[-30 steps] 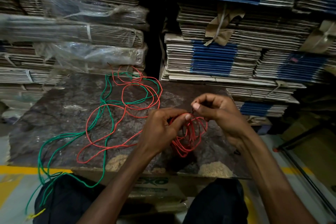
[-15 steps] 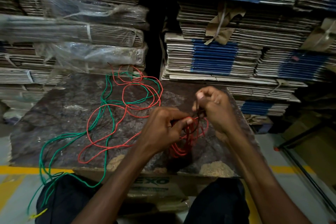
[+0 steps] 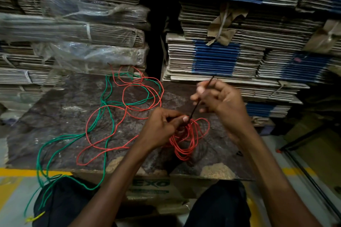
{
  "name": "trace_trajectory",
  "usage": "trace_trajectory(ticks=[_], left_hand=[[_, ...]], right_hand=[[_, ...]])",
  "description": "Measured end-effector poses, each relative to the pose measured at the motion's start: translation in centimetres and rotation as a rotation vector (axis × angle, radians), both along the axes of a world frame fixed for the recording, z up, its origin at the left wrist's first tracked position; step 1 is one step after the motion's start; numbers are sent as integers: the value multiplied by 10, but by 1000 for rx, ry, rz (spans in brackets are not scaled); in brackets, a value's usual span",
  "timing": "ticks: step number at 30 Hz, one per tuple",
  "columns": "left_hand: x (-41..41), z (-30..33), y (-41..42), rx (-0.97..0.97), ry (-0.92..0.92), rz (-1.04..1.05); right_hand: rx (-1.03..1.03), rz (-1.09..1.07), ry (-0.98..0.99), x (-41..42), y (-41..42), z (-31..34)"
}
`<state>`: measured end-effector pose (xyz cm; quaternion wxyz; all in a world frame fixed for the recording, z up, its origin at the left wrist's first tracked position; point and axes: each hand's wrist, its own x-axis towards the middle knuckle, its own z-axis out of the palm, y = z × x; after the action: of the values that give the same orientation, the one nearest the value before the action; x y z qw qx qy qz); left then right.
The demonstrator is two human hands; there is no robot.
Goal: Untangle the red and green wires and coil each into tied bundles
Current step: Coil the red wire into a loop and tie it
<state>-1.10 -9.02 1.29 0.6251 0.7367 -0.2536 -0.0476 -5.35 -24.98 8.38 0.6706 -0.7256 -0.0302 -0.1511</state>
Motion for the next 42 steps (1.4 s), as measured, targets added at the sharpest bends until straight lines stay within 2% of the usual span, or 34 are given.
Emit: trace_trajectory(ticks=[5,10,15,19,23,26,31,39,42], left_hand=[[2,1,4,-35,-25,-12],[1,0,2,-123,60,-88],[-2,1,2,-93,21,-183],[-1,4,8,-23,-16,-249],[2,5,7,66,-39,-249],[6,2,6,152,-47,-185],[10,5,6,136,19,-79],[-12,20,3,264,-163,-243],[-10,17,3,368,-227,-203]], right_hand=[[-165,96,44,-1,-5,-25],[-139,-34,-9,2,-3,-34],[-112,-123,-41,6,2,-39],[-70,-146,-54,5,6,-39],[-215,-168,-118,6,7,-39],[-224,-164,-142,5,7,-34],[-244,-149,-199,-5,9,-31],[-168,-173,-147,7,-1,-27],[-151,-163,-109,10,-1,-29]])
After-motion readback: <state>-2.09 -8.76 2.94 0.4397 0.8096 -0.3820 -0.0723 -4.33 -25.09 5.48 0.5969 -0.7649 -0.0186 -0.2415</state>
